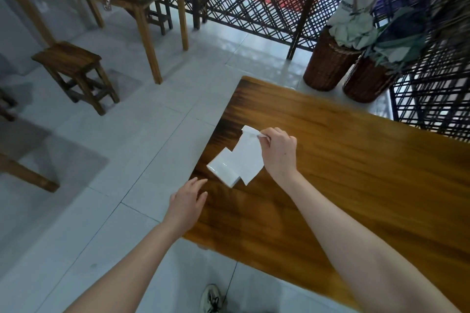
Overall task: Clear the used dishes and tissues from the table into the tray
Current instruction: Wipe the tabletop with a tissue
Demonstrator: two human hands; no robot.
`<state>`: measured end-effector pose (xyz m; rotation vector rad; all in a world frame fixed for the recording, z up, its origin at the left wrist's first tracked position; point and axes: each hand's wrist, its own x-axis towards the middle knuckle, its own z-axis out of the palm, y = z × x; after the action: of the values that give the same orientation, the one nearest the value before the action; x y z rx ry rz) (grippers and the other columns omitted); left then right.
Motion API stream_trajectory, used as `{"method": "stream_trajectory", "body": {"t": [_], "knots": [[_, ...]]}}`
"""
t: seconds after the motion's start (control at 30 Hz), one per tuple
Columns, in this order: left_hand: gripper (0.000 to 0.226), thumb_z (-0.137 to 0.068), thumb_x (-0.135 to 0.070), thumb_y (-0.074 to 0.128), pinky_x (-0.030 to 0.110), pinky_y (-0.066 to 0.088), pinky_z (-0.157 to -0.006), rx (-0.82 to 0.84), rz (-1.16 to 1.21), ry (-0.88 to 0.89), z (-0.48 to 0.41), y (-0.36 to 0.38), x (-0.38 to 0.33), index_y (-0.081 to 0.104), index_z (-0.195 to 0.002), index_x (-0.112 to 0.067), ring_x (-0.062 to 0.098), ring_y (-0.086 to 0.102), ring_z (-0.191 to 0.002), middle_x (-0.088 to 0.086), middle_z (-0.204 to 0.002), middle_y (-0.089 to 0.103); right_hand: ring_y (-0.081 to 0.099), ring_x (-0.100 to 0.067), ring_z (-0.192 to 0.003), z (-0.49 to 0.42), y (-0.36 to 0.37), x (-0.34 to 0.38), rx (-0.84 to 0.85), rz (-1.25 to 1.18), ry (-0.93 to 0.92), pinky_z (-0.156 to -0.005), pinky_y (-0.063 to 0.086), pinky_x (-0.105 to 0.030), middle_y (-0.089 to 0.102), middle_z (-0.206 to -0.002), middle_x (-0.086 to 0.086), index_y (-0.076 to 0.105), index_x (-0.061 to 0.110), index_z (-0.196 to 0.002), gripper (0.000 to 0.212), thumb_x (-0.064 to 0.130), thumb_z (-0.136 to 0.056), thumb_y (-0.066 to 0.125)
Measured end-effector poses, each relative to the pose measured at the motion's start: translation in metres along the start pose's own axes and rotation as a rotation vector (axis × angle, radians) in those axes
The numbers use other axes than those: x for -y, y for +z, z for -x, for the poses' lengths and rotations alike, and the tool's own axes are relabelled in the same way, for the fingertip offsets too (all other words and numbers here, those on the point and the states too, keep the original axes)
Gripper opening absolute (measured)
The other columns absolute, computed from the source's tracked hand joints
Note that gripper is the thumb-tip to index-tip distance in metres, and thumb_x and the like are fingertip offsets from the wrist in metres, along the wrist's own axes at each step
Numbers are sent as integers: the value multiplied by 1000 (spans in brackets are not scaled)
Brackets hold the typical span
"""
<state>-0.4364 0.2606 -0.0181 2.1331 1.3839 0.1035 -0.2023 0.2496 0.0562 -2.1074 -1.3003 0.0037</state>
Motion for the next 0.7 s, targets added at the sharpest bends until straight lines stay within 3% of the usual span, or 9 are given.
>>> {"method": "stream_trajectory", "body": {"t": [0.3,0.57,0.7], "knots": [[43,-98,-38,44,43,28,-113,51,-32,90,11,44,-101,41,-140,-29,18,39,-135,-4,-148,40,50,-7,-77,46,-81,-113,-48,83,192,-76,33,-25,69,-91,-1,71,12,-95,12,14,-91,60],[44,-99,-36,41,42,25,-114,110,-70,158,38,107,-212,38,-143,-29,17,31,-140,-3,-152,33,59,-11,-79,117,-164,-237,-24,167,273,-76,44,-30,69,-89,1,71,13,-96,13,14,-92,59],[45,-100,-35,40,43,26,-113,161,-82,207,52,143,-253,36,-144,-27,18,29,-140,-1,-152,33,60,-11,-79,154,-199,-299,-40,169,367,-76,39,-29,69,-88,3,70,15,-95,13,13,-91,58]]}}
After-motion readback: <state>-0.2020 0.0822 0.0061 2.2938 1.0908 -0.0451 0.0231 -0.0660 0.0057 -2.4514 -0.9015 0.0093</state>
